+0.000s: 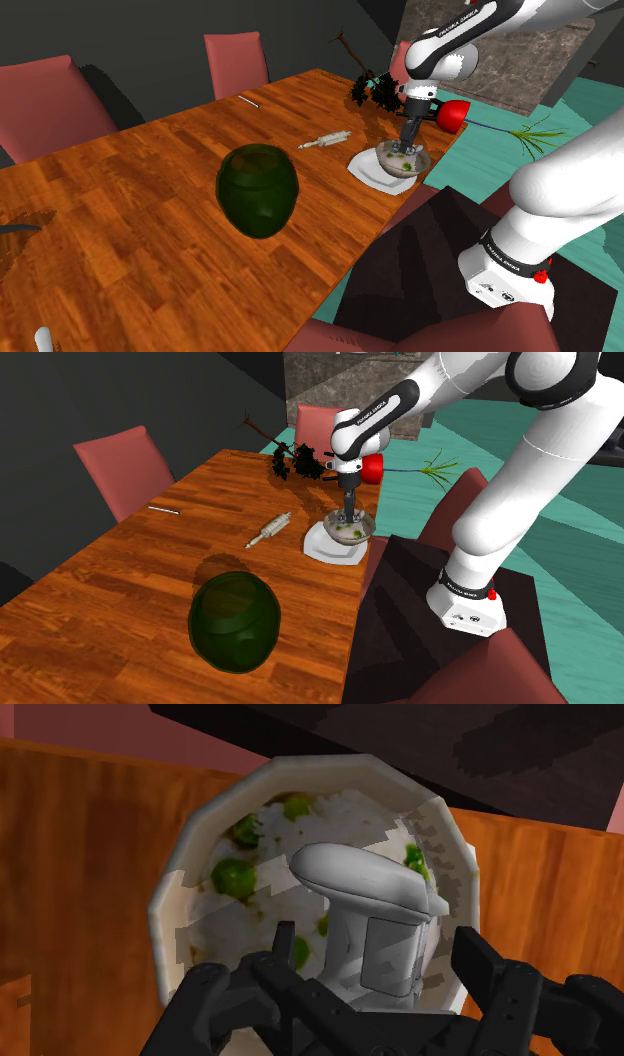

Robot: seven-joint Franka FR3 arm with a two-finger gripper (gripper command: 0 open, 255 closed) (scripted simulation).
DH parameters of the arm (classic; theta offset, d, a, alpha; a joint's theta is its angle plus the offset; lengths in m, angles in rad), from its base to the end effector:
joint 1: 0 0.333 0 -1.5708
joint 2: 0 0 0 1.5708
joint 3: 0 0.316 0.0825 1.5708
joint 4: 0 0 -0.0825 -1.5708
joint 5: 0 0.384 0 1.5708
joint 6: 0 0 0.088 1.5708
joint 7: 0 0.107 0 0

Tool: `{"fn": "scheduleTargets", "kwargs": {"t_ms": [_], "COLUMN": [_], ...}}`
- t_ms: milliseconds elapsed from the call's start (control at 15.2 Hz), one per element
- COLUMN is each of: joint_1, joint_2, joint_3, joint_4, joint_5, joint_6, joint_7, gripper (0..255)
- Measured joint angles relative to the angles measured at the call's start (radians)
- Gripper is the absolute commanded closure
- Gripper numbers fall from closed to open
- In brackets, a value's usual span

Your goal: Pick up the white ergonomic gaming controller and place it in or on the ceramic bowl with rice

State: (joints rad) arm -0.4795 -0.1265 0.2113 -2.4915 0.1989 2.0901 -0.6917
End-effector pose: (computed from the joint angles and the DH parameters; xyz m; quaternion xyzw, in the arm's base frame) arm 0.4133 -0.1048 0.3132 -0.9777 -0.1454 0.0911 0.1214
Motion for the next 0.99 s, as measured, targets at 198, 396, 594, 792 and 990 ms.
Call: {"fn": "scheduleTargets", "kwargs": {"t_ms": [198, 396, 594, 792, 990], "joint_1": [0.000, -0.004, -0.009, -0.010, -0.011], "joint_2": [0.000, -0.011, -0.035, -0.040, -0.041], "joint_3": [0.000, -0.005, -0.011, -0.013, -0.014], "joint_4": [0.000, 0.030, 0.084, 0.094, 0.095], "joint_5": [0.000, -0.005, -0.012, -0.013, -0.014], "joint_6": [0.000, -0.041, -0.118, -0.134, -0.136], "joint_7": [0.000, 0.000, 0.005, 0.004, 0.003], "gripper": [0, 0, 0, 0, 0]}}
